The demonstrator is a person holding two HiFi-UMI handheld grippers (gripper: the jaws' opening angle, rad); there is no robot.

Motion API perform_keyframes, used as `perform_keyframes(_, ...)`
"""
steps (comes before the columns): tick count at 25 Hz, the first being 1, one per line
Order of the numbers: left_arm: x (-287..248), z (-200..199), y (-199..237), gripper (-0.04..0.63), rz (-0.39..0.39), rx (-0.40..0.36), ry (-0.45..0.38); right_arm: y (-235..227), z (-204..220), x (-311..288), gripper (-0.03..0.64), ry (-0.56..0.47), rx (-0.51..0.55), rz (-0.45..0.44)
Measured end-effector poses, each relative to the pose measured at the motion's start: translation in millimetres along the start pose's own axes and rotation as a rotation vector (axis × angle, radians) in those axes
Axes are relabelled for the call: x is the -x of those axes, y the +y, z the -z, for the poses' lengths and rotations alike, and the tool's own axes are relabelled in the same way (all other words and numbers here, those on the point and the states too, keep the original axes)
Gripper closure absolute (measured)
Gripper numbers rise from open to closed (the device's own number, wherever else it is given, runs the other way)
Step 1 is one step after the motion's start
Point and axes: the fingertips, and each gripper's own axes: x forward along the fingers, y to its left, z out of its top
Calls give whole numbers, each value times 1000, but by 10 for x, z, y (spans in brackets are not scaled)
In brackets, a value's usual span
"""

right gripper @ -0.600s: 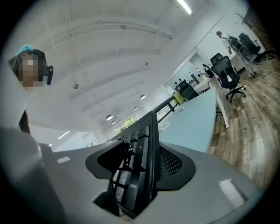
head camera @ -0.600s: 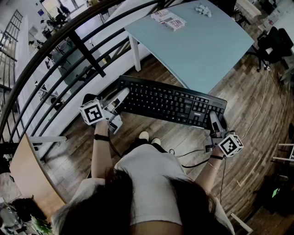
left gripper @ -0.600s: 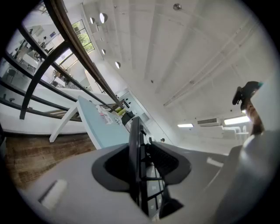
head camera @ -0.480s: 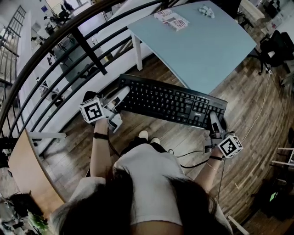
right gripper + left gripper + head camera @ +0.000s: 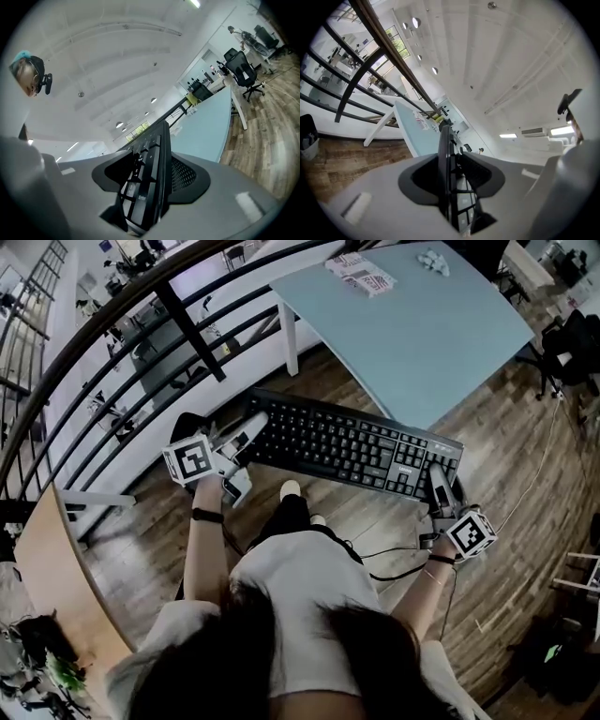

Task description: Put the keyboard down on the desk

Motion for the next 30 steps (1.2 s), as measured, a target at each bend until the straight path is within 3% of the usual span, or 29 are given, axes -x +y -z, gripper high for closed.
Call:
perform_keyframes(7, -97, 60, 93, 428, 14, 17, 13, -88, 42, 40, 396, -16, 7, 32)
perform_keyframes(14, -85, -116, -76, 428, 103, -66, -16, 24, -23, 114, 396, -43, 23, 54)
perform_keyframes(21, -41, -153, -147, 426, 80, -85, -20, 109, -56, 67, 396, -30, 22, 8)
perform_keyframes(30, -50, -156, -107, 426, 52, -97, -14, 51, -45, 123, 396, -36, 19, 38)
